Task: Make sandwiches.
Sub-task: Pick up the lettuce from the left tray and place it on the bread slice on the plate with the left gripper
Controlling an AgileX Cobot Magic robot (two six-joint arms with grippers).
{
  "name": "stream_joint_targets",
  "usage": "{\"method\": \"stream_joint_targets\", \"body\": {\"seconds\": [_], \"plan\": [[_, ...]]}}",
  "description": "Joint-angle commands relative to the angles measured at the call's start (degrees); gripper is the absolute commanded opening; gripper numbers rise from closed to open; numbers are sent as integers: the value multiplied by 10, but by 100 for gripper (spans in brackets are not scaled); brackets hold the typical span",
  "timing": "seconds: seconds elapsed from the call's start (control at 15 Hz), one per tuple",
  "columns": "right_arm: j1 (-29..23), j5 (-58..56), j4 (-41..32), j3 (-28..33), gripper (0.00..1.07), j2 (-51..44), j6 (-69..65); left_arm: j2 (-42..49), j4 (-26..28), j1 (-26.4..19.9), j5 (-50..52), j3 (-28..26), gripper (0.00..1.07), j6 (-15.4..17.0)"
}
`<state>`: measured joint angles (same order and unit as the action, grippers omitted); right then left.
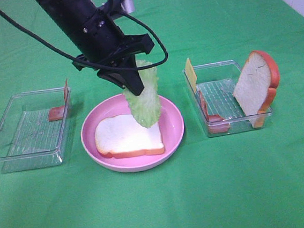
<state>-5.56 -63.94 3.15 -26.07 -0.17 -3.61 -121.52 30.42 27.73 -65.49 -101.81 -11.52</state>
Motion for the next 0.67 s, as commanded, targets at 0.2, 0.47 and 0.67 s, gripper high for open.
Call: {"method": "stream_joint_targets", "body": {"seconds": [0.2,0.47,0.67], "plan": [[0,7,1,1,93,-15,9,-56,45,3,17,4,0,-33],[0,7,1,1,93,-15,9,-77,9,3,17,4,0,-30],[0,7,1,1,93,-15,9,-77,-61,3,15,4,0,6]]}}
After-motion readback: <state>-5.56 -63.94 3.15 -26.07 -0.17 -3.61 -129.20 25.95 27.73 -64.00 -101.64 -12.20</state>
